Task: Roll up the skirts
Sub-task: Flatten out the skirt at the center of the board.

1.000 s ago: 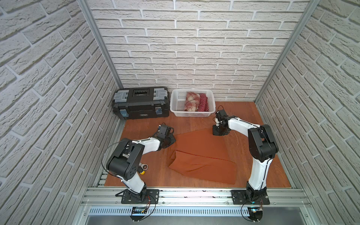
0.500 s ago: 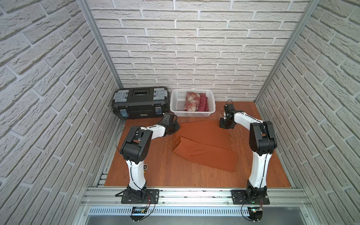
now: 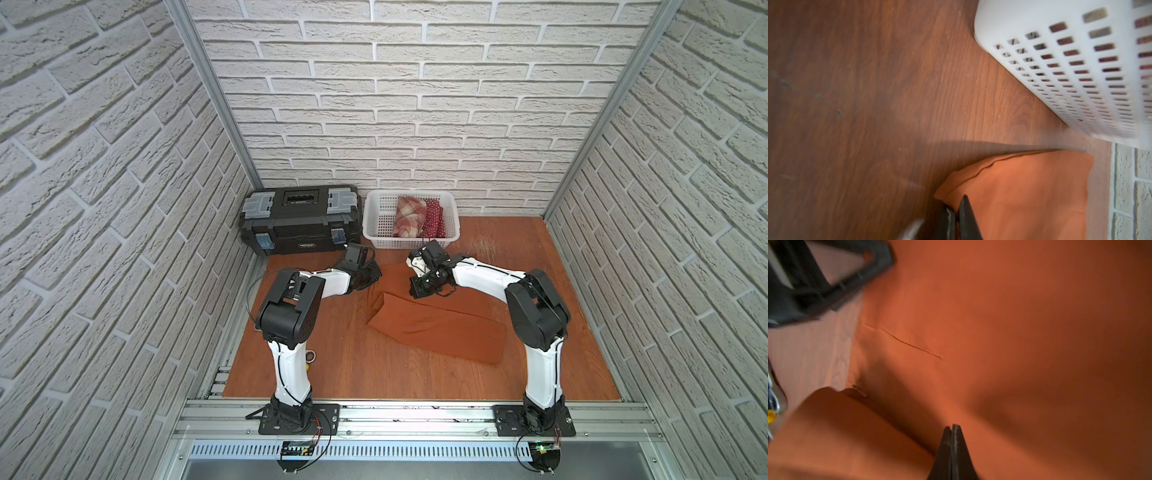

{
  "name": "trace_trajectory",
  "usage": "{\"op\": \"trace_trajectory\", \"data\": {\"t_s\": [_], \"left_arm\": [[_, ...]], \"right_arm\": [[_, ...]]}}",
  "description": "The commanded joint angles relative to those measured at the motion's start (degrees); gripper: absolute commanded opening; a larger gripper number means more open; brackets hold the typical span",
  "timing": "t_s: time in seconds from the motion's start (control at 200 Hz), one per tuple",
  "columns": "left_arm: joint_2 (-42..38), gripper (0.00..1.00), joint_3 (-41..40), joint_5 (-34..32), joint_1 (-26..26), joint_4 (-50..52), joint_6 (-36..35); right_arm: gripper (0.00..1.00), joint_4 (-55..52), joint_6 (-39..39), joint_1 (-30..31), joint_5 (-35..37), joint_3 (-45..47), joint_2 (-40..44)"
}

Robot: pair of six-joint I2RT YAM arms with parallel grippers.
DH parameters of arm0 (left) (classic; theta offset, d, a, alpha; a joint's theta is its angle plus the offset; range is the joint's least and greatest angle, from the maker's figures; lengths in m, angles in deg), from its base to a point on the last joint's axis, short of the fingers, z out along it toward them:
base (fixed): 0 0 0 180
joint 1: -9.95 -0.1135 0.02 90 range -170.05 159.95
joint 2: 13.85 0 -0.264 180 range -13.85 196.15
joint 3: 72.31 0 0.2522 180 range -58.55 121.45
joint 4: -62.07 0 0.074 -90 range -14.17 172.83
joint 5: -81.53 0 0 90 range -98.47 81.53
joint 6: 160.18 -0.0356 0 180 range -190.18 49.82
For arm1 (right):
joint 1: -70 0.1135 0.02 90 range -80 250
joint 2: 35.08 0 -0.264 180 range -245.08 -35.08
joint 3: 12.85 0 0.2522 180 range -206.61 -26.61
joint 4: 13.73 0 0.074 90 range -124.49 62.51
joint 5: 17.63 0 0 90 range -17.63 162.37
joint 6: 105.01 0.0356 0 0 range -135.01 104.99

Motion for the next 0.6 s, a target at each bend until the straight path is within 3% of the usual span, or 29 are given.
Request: {"op": "trace_trajectory", "data": {"t_s": [0.0, 0.45, 0.595], "left_arm": [[0.8, 0.0, -0.8, 0.8, 0.3, -2.8, 0.0], [3.1, 0.0, -0.9, -1.2, 1.2, -3.9, 1.2], [3.1, 0.0, -1.5, -1.7, 1.0, -4.2, 1.1]], "right_arm": [[0.02, -0.1, -1.7, 1.9, -4.1, -1.5, -0.9], [0.02, 0.1, 3.4, 11.0, -14.7, 17.4, 16.5], [0.02, 3.4, 9.9, 17.5, -18.5, 22.2, 15.8]]}}
